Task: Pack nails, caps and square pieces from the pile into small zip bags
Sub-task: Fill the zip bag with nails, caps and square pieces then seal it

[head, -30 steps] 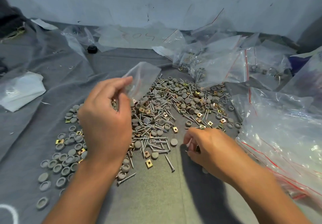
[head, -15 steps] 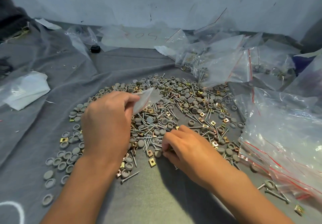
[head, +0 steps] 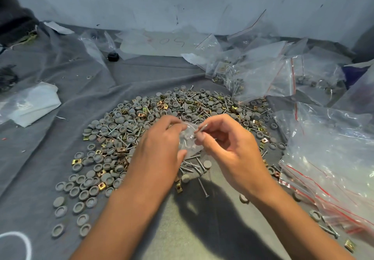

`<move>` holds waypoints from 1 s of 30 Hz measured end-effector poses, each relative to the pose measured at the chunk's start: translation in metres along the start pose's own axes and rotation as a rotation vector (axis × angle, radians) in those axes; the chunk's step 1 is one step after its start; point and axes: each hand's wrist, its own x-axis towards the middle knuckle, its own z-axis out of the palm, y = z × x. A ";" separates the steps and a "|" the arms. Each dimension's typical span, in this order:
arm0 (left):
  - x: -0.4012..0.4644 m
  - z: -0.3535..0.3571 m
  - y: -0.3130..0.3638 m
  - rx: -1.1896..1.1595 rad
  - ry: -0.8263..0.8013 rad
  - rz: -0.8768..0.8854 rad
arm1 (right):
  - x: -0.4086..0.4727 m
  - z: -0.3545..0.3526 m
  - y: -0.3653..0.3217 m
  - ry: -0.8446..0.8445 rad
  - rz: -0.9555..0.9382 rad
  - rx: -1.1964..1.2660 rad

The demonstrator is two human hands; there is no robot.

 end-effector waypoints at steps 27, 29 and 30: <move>-0.001 -0.013 -0.006 0.089 0.138 -0.084 | -0.014 0.008 0.023 -0.334 0.028 -1.035; 0.000 -0.012 -0.006 0.072 0.148 -0.067 | -0.021 0.006 0.025 -0.359 -0.001 -1.114; 0.001 -0.011 -0.006 0.064 0.158 -0.062 | -0.023 0.005 0.025 -0.380 -0.009 -1.150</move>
